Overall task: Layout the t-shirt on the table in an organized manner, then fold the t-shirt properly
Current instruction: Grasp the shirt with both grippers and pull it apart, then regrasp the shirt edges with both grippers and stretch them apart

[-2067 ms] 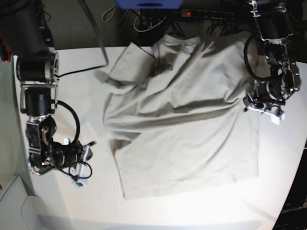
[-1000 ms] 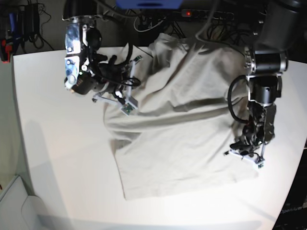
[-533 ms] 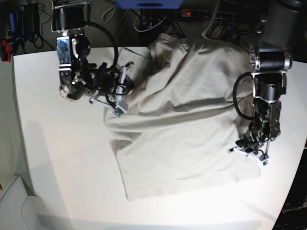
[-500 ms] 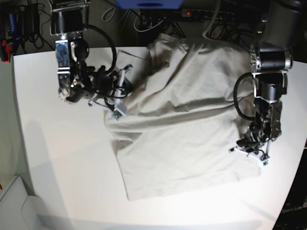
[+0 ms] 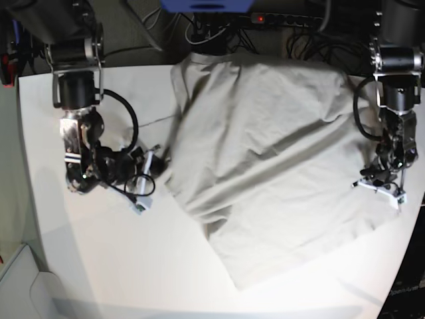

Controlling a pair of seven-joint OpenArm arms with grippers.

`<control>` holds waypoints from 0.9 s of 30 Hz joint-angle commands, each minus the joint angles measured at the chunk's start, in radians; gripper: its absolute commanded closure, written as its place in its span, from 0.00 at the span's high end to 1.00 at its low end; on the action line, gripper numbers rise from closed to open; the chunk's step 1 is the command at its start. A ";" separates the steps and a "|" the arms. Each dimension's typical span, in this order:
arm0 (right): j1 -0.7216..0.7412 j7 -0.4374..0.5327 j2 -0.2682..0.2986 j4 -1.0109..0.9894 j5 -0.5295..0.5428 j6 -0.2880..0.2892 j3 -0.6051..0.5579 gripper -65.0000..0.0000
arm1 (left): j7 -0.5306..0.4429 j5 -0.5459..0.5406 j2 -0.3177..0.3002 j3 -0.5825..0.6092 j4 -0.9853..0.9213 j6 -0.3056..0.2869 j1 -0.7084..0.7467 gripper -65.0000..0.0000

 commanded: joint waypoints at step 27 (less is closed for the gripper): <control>0.144 -0.181 0.027 0.252 -0.048 -0.013 0.003 0.00 | 0.333 -0.420 -0.217 -0.065 0.536 0.053 0.213 0.00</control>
